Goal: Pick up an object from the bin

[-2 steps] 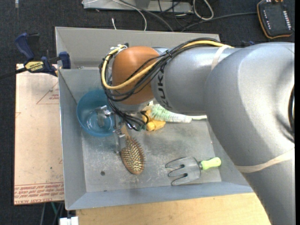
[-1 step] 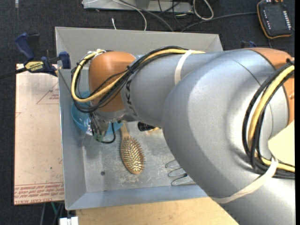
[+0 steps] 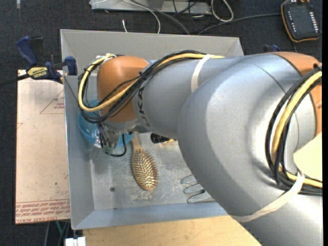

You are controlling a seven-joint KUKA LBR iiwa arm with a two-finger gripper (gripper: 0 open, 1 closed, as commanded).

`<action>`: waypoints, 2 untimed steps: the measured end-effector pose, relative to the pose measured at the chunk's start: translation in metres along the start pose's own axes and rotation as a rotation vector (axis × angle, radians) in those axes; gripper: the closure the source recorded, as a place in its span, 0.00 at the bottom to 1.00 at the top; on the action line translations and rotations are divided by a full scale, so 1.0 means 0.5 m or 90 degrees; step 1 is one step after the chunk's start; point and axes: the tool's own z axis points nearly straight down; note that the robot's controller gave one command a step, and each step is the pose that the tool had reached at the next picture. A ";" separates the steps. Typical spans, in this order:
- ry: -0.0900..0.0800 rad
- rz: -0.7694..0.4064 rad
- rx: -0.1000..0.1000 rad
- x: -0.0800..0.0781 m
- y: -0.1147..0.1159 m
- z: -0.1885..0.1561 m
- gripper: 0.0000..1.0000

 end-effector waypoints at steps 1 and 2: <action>-0.003 0.000 -0.002 -0.002 0.000 -0.042 1.00; 0.001 -0.001 0.001 0.001 -0.002 -0.132 1.00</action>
Offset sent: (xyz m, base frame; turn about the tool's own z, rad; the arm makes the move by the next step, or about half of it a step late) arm -0.0001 -0.0005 0.1029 0.0007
